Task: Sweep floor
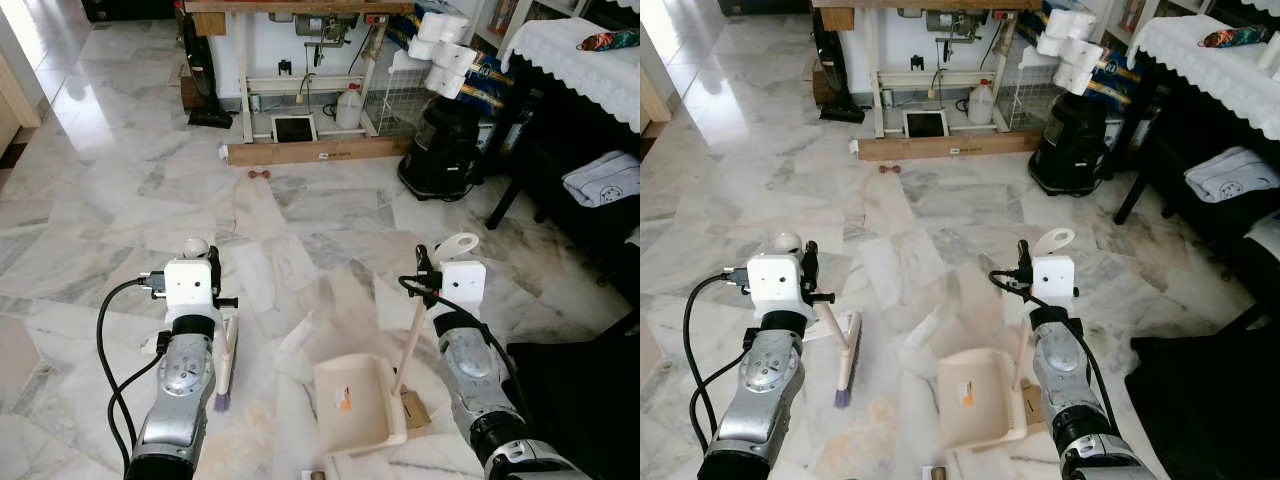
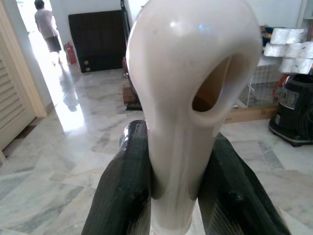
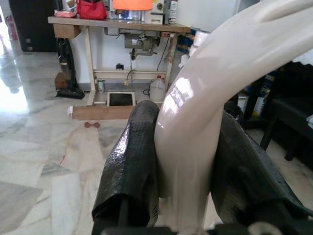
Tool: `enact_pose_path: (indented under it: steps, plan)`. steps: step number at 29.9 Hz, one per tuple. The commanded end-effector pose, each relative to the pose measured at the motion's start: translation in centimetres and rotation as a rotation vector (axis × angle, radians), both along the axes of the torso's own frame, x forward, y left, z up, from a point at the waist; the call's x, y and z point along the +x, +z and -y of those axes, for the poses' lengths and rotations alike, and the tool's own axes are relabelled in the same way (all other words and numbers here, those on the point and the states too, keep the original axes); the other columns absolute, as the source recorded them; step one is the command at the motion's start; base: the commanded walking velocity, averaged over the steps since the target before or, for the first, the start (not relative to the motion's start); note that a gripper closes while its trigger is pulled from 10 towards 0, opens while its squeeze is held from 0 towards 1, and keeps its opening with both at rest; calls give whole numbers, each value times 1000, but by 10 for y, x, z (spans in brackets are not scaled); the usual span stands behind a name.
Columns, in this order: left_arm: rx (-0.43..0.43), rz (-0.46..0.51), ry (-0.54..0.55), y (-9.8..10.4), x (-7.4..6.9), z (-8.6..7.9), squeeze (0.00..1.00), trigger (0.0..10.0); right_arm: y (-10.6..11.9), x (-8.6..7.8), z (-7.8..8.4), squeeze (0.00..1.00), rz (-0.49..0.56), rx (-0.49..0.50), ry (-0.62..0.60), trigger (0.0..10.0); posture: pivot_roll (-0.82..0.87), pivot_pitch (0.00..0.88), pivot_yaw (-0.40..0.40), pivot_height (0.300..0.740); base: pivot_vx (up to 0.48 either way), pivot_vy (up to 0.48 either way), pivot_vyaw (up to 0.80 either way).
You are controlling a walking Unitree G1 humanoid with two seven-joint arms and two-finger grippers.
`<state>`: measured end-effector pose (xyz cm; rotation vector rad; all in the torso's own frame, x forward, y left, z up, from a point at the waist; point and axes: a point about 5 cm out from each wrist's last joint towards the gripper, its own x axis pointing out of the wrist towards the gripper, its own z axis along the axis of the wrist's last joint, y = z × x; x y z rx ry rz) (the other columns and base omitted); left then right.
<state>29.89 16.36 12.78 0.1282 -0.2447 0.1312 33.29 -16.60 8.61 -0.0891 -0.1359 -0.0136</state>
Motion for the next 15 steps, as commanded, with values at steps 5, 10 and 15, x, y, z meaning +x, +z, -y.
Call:
enact_pose_path:
  steps: [5, 10, 15]
  plan:
    - [13, 76, -15, 13, 5, 3, 0, 10000, 14, 6, 1, 0, 54, 9, -14, 10000, 79, 20, -37, 740, -296, 0, 0]
    - [20, 80, -17, 13, 6, 3, 0, 10000, 14, 6, 0, 0, 53, 15, -17, 10000, 79, 15, -32, 740, -300, 0, 0]
    - [40, 80, -34, 13, 8, 4, 0, 10000, 14, 7, -1, 0, 55, 19, -25, 10000, 80, 7, -23, 740, -299, 0, 0]
